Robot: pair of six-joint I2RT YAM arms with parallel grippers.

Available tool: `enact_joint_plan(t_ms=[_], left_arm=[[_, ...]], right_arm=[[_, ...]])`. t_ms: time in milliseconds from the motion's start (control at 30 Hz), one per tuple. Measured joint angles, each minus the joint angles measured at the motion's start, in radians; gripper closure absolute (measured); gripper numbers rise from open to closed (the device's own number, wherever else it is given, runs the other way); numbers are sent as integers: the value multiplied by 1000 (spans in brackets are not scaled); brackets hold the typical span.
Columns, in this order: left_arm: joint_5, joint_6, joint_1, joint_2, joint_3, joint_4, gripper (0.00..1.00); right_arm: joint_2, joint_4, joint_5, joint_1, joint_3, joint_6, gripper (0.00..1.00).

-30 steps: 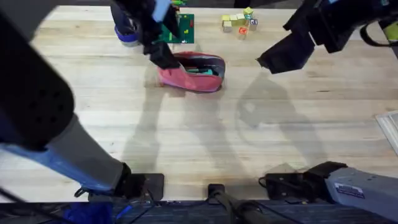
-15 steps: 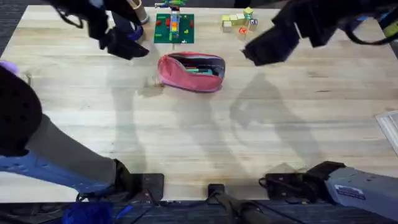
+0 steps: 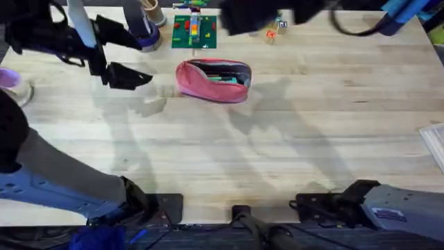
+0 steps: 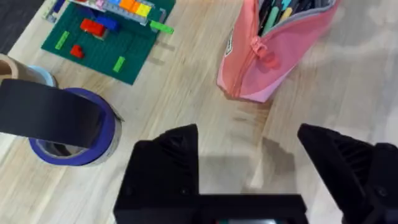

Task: Unzip the bag, pick up the pens from the table one at a time and place them inside, then zip the bag closed.

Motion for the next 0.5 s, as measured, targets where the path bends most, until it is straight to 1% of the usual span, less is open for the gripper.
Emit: enact_joint_plan(t_ms=[100,267,367,500], left_arm=[[7,7,11,0,-42,44,7],[18,12,8,0,-56,129,8],[18,13,9,0,-56,102,7],[20,15,6,0,-56,63,7]], right_arm=[[60,34,20,44,0,107,3],[146,78,139,136,0,306,4],[173,102,207,196,0,391,3],[186,154,249,267,0,446,3]])
